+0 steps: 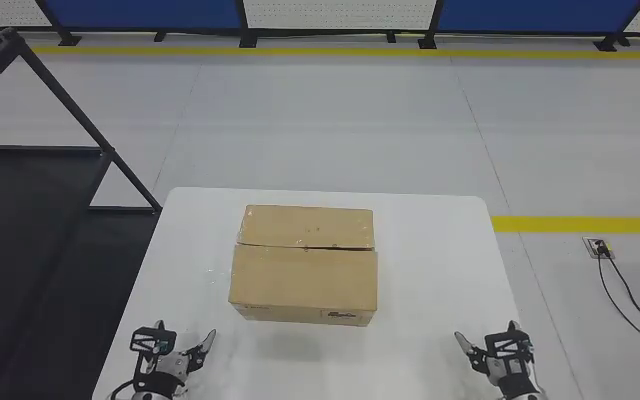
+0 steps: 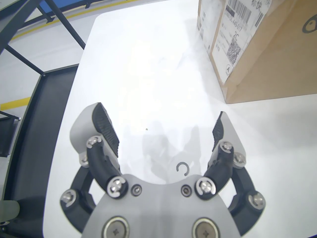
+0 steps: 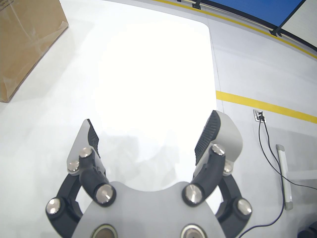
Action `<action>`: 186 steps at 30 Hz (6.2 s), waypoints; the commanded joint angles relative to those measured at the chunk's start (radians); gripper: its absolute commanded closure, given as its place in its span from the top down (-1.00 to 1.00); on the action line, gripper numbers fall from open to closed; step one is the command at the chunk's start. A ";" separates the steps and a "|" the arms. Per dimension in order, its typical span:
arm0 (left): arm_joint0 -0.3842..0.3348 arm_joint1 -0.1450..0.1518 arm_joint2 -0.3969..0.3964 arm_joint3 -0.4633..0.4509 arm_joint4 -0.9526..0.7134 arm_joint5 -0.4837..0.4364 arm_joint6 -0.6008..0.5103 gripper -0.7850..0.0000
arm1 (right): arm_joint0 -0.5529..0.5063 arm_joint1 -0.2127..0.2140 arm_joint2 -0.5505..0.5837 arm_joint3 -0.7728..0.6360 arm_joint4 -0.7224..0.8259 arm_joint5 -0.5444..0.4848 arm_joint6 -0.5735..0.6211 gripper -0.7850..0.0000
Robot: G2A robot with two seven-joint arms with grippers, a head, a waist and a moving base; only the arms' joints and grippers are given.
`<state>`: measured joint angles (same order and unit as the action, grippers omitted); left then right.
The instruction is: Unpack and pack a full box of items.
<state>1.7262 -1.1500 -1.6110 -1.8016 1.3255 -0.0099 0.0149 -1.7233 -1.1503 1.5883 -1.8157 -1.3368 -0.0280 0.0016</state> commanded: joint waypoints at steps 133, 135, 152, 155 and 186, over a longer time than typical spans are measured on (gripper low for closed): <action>-0.271 0.000 0.025 0.092 -0.255 -0.253 -0.089 1.00 | 0.659 0.063 -0.262 0.199 1.671 -0.708 1.013 1.00; -0.269 0.000 0.025 0.090 -0.258 -0.252 -0.087 1.00 | 0.646 0.069 -0.249 0.181 1.716 -0.728 1.063 1.00; -0.162 0.012 -0.068 -0.066 -0.395 -0.483 -0.074 1.00 | 0.527 0.159 -0.299 0.097 1.438 -0.721 1.069 1.00; -0.142 0.021 -0.085 -0.069 -0.405 -0.603 -0.122 1.00 | 0.541 0.162 -0.315 0.147 1.394 -0.712 1.070 1.00; -0.167 0.036 -0.043 -0.009 -0.270 -0.620 -0.202 1.00 | 0.594 0.153 -0.310 0.116 1.529 -0.545 0.832 1.00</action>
<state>1.5593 -1.1136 -1.6542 -1.8106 1.0556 -0.6300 -0.1871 -1.1511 -0.9950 1.2924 -1.7155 0.1594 -0.6087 0.8271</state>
